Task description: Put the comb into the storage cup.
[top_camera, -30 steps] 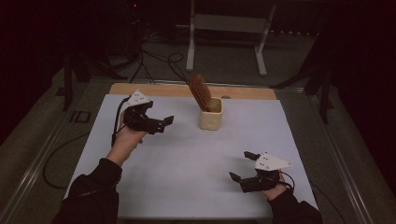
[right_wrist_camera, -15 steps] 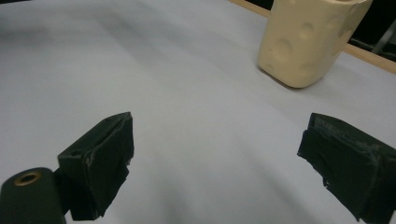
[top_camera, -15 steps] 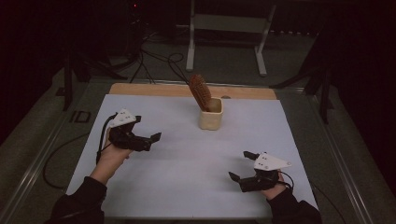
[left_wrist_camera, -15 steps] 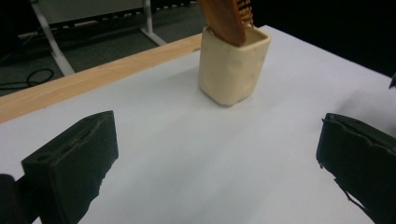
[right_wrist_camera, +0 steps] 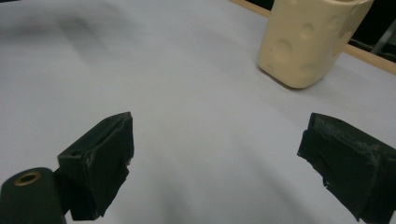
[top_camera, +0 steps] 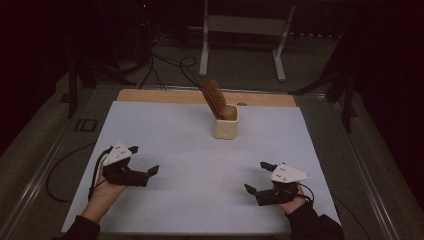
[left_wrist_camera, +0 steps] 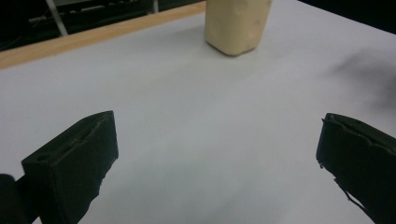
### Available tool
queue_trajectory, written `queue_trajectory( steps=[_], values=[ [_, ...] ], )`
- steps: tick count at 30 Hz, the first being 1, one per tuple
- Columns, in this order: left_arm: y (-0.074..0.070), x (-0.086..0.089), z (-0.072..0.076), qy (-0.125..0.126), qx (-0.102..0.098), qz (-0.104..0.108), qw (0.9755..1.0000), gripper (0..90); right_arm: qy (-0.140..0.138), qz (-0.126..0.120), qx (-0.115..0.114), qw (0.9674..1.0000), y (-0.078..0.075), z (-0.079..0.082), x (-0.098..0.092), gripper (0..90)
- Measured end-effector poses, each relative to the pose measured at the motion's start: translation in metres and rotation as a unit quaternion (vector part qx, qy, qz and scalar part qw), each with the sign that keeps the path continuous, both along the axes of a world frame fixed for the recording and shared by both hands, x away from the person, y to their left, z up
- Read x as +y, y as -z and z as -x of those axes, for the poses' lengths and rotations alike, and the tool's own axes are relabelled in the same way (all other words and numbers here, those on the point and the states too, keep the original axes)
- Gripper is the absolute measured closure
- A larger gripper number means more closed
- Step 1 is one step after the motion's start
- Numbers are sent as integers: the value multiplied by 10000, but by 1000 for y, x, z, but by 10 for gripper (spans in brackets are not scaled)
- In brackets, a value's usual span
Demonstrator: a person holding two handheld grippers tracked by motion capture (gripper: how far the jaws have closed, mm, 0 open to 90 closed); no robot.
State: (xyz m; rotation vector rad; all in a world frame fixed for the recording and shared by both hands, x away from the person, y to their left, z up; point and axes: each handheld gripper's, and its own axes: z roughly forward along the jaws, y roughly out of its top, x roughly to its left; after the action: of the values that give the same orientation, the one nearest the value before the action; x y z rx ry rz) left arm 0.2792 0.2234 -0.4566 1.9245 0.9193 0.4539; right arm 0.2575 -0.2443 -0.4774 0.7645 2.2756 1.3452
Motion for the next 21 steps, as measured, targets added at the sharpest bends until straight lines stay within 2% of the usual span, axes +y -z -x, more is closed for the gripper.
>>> queue_trajectory(
  steps=[3, 4, 9, 12, 15, 19, 21],
  values=[
    [5, 4, 7, 1, 1, -16, 10000, 0, -16, 24, -20, 10000, 0, 0, 0, 90],
    [11, 8, 13, -38, 60, 4, 10000, 0, -32, 46, -32, 10000, 1, -1, 0, 90],
    [25, 16, 27, -85, 119, 145, 9998, 0, -29, 59, -33, 10000, 0, -1, 1, 90],
    [32, 18, 33, -102, 115, 87, 9998, 0, -28, 42, -33, 10000, 1, -2, 2, 90],
    [37, 21, 37, -143, 119, 121, 9998, 0, -24, 58, -33, 10000, 1, -2, 2, 90],
    [41, 25, 42, -171, 68, 18, 9998, 0, -15, 76, -24, 10000, 2, -2, 3, 90],
    [43, 28, 45, -157, 130, -14, 9998, 0, 9, 69, -35, 10000, 1, -2, 2, 90]
  ],
)
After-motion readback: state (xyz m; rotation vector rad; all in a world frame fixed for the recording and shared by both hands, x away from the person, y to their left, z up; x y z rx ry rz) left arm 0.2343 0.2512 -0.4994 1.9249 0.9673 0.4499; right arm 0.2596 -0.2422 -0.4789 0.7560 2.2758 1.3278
